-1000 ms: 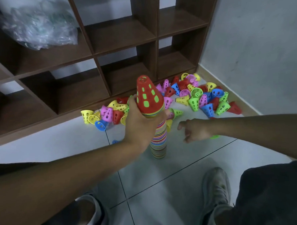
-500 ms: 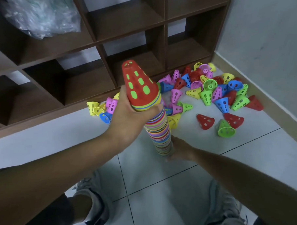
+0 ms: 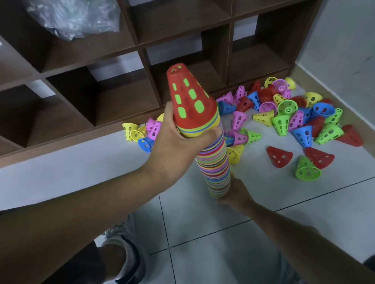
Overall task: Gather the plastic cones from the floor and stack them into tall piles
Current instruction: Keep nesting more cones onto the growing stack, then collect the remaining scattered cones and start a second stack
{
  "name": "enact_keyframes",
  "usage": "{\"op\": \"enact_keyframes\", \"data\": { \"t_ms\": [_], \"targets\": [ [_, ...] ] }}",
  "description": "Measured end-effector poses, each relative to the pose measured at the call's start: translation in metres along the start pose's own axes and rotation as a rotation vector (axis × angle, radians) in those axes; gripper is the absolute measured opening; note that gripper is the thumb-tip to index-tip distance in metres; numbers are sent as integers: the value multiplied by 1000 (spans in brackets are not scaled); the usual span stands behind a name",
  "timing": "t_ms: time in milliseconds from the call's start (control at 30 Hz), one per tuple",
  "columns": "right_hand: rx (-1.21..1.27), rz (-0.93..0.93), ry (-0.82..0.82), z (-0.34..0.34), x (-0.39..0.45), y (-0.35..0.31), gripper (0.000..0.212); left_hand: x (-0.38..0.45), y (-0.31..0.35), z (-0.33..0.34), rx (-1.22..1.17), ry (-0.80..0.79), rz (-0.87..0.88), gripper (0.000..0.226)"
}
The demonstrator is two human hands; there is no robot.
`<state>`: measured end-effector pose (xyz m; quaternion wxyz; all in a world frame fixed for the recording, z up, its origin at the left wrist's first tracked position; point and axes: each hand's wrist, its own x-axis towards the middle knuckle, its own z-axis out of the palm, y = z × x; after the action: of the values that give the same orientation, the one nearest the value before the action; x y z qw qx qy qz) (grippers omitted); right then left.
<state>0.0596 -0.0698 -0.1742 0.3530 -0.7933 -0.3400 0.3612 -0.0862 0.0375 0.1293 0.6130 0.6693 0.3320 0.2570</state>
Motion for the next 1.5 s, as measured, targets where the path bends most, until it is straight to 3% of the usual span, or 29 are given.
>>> {"op": "enact_keyframes", "data": {
  "t_ms": [100, 300, 467, 633, 867, 1033, 1200, 1500],
  "targets": [
    [-12, -2, 60, 8, -5, -7, 96, 8, 0, -8, 1, -12, -25, 71],
    [-5, 58, 261, 44, -17, -15, 68, 24, -1, -28, -35, 4, -89, 71],
    [-25, 57, 385, 62, -19, -19, 66, 23, -5, -42, -75, 14, -121, 66],
    [-6, 47, 370, 68, -17, -28, 66, 26, 2, -52, -43, 10, -119, 63],
    [32, -39, 487, 70, 12, -84, 64, 45, 47, -83, 23, -13, -58, 65],
    [56, -141, 475, 75, 43, -145, 65, 50, 84, -123, 32, 26, 28, 60],
    [86, -153, 359, 101, 59, -198, 78, 49, 103, -168, 51, 134, 63, 65],
    [73, -147, 285, 179, 81, -240, 81, 62, 81, -253, 90, 159, 8, 74]
  ]
}}
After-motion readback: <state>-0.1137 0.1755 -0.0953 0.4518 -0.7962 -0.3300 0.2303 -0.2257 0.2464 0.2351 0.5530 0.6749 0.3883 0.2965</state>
